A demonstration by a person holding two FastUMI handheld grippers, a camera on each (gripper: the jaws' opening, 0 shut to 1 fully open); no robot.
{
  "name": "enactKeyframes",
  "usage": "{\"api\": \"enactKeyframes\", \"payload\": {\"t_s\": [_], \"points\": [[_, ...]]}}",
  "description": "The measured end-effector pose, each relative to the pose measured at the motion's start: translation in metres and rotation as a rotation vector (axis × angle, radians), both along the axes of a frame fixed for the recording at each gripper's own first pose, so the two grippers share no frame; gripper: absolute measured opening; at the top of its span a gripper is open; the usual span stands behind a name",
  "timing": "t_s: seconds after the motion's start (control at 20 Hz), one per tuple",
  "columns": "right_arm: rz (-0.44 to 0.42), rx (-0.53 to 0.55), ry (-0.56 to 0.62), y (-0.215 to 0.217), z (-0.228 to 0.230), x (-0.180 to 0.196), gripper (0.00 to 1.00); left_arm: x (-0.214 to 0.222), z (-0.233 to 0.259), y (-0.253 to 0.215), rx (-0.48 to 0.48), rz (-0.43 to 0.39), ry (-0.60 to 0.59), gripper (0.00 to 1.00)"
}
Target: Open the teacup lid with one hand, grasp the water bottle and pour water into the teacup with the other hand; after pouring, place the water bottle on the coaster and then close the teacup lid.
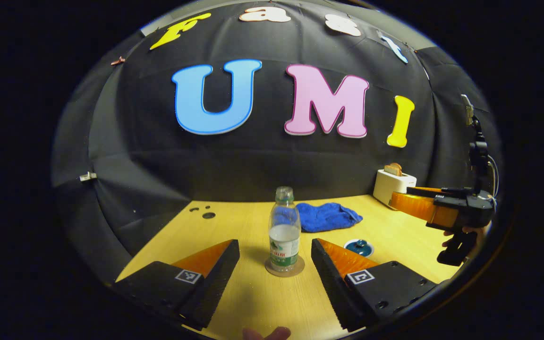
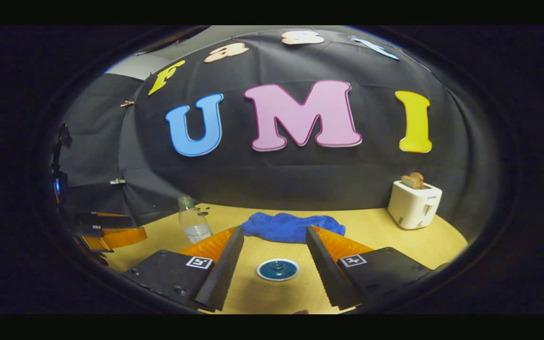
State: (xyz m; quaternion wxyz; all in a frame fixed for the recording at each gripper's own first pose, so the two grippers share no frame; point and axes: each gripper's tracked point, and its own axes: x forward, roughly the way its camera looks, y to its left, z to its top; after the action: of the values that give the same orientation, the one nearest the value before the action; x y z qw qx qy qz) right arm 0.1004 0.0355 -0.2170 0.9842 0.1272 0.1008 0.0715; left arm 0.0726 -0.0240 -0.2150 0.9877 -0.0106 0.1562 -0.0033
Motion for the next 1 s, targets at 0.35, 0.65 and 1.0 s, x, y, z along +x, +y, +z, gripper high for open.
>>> {"api": "enactKeyframes", "payload": {"t_s": [0.35, 0.65, 1.0], "points": [[-0.055, -0.057, -0.097, -0.029, 0.139, -0.040, 0.92, -0.027, 0.100, -0.005, 0.011, 0.002, -0.063, 0.96], [-0.077, -0.075, -0.131, -0.032, 0.184, -0.080, 0.91, -0.048, 0.143, 0.010, 0.009, 0.020, -0.119, 0.96], [-0.106, -0.072, -0.091, -0.033, 0.179, -0.106, 0.92, -0.067, 0.158, 0.025, 0.024, 0.025, -0.156, 0.96]]}}
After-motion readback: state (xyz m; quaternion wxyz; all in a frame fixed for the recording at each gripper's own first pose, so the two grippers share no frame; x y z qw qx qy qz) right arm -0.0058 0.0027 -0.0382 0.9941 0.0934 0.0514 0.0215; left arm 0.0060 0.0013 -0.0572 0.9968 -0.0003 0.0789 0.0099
